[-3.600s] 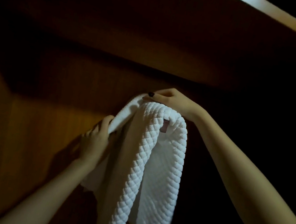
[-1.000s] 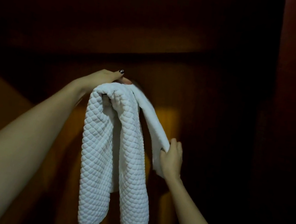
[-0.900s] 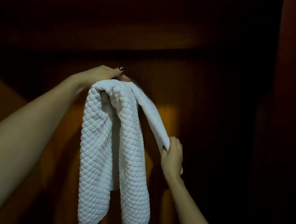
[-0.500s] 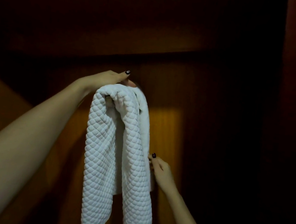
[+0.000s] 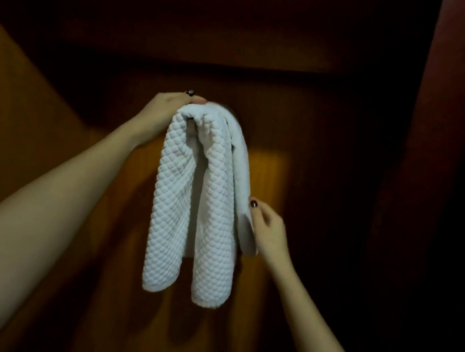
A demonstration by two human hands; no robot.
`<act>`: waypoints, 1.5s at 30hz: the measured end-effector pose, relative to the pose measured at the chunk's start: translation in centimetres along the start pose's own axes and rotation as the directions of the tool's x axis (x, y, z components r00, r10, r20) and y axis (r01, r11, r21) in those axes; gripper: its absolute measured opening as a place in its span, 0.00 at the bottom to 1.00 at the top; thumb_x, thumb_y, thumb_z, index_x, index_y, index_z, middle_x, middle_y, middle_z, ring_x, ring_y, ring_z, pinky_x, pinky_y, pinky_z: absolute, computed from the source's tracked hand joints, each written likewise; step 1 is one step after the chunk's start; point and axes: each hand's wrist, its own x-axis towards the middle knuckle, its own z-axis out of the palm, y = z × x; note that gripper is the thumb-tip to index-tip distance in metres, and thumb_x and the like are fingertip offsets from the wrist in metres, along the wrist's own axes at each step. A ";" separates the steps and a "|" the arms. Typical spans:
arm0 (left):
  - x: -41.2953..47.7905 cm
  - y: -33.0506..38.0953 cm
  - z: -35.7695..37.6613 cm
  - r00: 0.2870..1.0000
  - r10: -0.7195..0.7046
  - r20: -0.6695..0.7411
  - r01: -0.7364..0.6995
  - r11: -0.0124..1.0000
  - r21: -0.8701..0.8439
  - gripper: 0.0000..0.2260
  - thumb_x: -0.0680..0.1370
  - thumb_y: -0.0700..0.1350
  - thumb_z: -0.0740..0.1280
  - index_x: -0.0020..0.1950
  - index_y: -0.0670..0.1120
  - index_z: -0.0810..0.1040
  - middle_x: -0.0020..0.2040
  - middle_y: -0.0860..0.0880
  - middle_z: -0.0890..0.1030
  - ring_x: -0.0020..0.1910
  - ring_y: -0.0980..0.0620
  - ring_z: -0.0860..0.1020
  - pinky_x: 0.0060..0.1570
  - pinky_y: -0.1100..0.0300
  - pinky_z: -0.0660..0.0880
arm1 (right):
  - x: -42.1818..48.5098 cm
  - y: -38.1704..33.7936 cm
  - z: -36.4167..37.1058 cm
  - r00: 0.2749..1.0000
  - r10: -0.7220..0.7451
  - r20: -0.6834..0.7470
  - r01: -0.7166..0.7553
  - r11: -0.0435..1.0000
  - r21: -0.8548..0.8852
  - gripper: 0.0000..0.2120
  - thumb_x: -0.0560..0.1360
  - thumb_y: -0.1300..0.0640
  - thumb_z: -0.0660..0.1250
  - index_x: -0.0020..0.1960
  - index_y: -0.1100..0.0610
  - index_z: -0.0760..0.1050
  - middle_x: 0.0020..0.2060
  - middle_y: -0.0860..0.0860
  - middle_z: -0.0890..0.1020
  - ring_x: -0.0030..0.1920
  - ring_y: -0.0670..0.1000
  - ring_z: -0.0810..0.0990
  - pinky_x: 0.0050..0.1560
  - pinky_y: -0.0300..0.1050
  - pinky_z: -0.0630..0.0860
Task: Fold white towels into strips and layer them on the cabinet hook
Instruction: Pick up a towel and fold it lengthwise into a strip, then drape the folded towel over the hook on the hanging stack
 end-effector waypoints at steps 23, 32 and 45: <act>-53.6 -13.4 -11.1 0.878 -0.448 -0.169 0.477 0.789 0.388 0.16 0.82 0.45 0.63 0.69 0.48 0.74 0.69 0.48 0.74 0.68 0.50 0.70 0.66 0.60 0.65 | -35.4 -2.5 23.3 0.686 0.196 0.701 0.190 0.881 -0.433 0.23 0.82 0.53 0.61 0.74 0.59 0.65 0.72 0.59 0.67 0.73 0.58 0.65 0.72 0.51 0.62; -82.2 -15.2 -13.7 0.453 -0.768 -0.453 0.887 0.437 0.146 0.15 0.78 0.34 0.63 0.65 0.38 0.77 0.65 0.40 0.77 0.65 0.43 0.74 0.62 0.65 0.64 | -56.7 3.0 32.6 0.183 0.490 0.852 0.278 0.806 -0.523 0.21 0.79 0.59 0.63 0.70 0.65 0.68 0.65 0.64 0.74 0.64 0.64 0.73 0.61 0.52 0.71; -112.8 -16.1 -8.9 -0.423 -0.752 -0.506 0.854 -0.143 -0.501 0.21 0.82 0.43 0.63 0.73 0.38 0.66 0.72 0.38 0.68 0.71 0.41 0.67 0.69 0.58 0.61 | -82.9 8.1 46.4 -0.511 0.460 0.726 0.494 0.848 -0.190 0.26 0.80 0.56 0.63 0.76 0.60 0.62 0.71 0.62 0.66 0.71 0.61 0.66 0.68 0.50 0.65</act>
